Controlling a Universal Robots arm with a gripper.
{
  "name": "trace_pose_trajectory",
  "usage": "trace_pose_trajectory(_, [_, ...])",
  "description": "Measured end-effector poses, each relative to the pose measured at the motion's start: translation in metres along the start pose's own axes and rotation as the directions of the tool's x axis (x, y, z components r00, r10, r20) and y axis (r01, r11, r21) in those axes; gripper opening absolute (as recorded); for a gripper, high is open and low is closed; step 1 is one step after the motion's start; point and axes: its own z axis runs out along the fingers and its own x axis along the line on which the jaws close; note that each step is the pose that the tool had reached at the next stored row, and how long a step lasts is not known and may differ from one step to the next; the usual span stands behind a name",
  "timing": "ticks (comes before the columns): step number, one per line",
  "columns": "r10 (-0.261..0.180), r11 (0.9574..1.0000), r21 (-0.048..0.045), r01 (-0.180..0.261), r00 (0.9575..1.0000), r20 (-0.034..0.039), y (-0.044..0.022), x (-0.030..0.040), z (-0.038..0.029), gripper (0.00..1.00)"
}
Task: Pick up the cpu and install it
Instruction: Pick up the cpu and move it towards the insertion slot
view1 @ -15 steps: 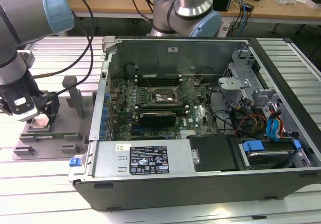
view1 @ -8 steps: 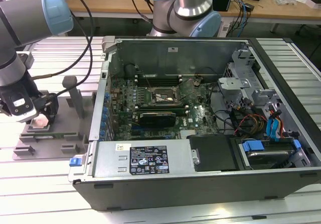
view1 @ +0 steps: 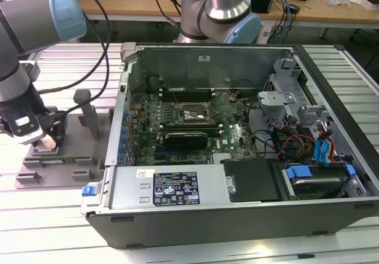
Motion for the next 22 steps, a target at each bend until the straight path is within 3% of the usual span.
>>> trace_pose_trajectory(10, [0.000, 1.0000, 0.0001, 0.000, 1.0000, 0.0001, 0.0002, 0.0000, -0.0048, 0.55])
trace_pose_trajectory(17, [0.000, 1.0000, 0.0000, 0.000, 1.0000, 0.0003, 0.0009, 0.0000, -0.0216, 0.55])
trace_pose_trajectory(19, [0.000, 1.0000, 0.0000, 0.000, 1.0000, 0.0003, 0.0013, 0.0001, -0.0309, 0.55])
trace_pose_trajectory(22, [0.000, 1.0000, 0.0000, 0.000, 1.0000, 0.0003, 0.0014, 0.0001, -0.0311, 0.55])
